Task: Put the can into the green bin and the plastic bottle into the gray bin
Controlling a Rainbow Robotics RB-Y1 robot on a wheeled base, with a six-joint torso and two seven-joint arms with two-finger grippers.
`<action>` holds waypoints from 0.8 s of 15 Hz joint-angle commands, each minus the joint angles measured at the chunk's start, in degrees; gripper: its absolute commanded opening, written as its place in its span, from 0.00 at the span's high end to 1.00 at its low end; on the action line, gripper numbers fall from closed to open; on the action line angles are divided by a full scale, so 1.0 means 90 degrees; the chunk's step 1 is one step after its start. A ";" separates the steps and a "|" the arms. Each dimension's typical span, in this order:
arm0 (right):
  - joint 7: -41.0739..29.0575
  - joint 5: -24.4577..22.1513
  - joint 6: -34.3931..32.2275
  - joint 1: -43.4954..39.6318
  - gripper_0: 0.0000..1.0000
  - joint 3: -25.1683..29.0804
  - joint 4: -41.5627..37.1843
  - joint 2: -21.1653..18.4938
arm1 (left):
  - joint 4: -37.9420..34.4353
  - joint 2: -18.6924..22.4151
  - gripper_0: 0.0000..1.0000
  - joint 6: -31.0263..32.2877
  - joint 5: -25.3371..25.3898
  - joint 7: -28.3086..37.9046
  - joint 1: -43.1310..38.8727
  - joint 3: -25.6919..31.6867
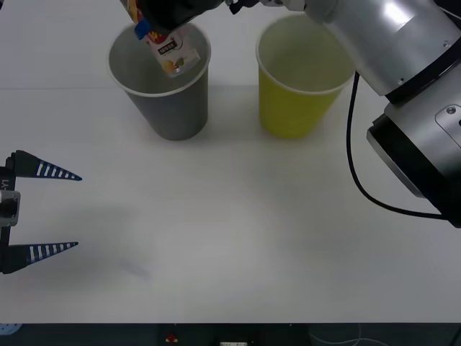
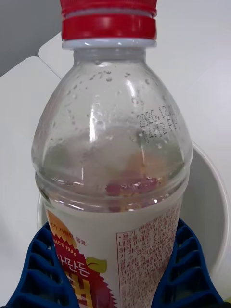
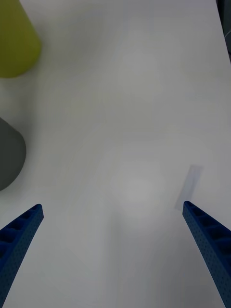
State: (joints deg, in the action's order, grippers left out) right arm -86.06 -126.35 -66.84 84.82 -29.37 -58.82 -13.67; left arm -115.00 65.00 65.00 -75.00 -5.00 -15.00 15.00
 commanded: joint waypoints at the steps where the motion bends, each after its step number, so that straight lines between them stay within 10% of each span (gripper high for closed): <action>1: 0.0001 0.0006 0.0073 -0.0001 1.00 -0.0096 0.0002 0.0024 | 0.0000 0.0000 0.00 0.0000 0.0000 0.0000 0.0000 0.0000; 3: 0.0060 0.0006 0.0142 -0.0001 0.98 -0.0096 0.0002 0.0024 | 0.0000 0.0000 0.00 0.0000 0.0000 0.0000 0.0000 0.0000; 5: 0.0109 0.0016 0.0308 -0.0010 0.16 -0.0174 0.0012 0.0044 | 0.0000 0.0000 0.00 0.0000 0.0000 0.0000 0.0000 0.0000; 6: 0.0167 0.0055 0.0386 -0.0001 0.00 -0.0204 0.0051 0.0044 | 0.0000 0.0000 0.00 0.0000 0.0000 0.0000 0.0000 0.0000; 12: 0.0470 0.0309 0.0454 -0.0010 0.00 -0.0204 0.0080 0.0014 | 0.0000 0.0000 0.00 0.0000 0.0000 0.0000 0.0000 0.0000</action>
State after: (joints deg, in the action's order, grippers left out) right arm -82.08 -123.95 -62.76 84.80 -31.21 -57.90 -13.22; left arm -115.00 65.00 65.00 -75.00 -5.00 -15.00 15.00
